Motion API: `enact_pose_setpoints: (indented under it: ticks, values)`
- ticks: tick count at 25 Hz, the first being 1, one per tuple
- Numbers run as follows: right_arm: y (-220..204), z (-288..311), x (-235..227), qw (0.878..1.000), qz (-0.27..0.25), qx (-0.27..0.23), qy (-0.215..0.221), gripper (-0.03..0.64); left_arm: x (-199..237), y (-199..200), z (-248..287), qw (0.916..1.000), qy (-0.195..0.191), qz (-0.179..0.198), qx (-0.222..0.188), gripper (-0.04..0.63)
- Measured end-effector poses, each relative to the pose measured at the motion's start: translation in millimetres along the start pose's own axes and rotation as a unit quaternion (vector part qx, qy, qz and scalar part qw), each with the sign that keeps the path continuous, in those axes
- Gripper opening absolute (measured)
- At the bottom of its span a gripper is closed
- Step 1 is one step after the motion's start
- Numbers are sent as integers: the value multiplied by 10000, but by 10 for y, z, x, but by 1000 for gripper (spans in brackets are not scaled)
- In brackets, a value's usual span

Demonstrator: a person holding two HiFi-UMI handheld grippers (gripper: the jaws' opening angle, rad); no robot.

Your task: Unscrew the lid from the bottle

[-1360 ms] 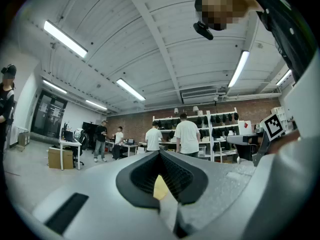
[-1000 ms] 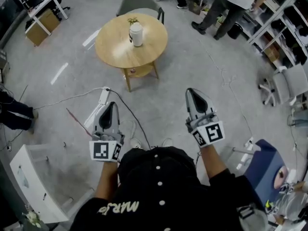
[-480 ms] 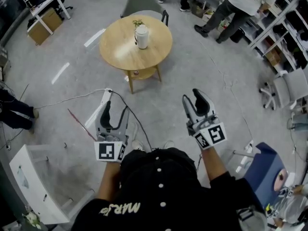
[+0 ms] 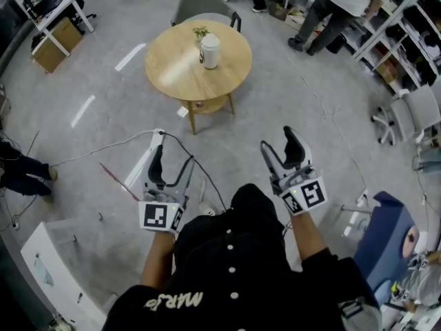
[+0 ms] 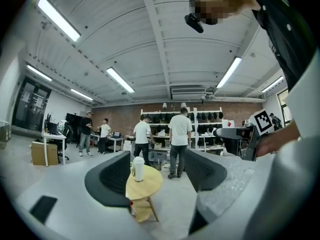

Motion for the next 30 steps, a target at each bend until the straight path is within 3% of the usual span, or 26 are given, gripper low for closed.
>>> enact_pose_setpoints:
  ticks: [4, 12, 23, 30]
  values:
    - [-30, 122, 8, 9999, -72, 83, 39, 282, 149, -34, 130, 9999, -82, -23, 80, 324]
    - [-181, 661, -409, 9999, 8, -4, 108, 282, 359, 1, 661, 9998, -152, 10, 116, 324]
    - [-359, 1642, -1407, 9992, 39, -76, 394, 282, 619, 171, 1855, 9999, 101, 107, 73, 324]
    - [-540, 1938, -1957, 9985, 7, -112, 544, 283, 583, 165, 2382, 9995, 213, 216, -5, 324]
Point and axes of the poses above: the fingertips, and each gripper's own axes: z forward along the fingers, x to its left, y out of its top, the point moved 8 cm from there along -z, backward along the fingers, and after that the axes turned 11 degrees about -z, right-handed, at the moved point
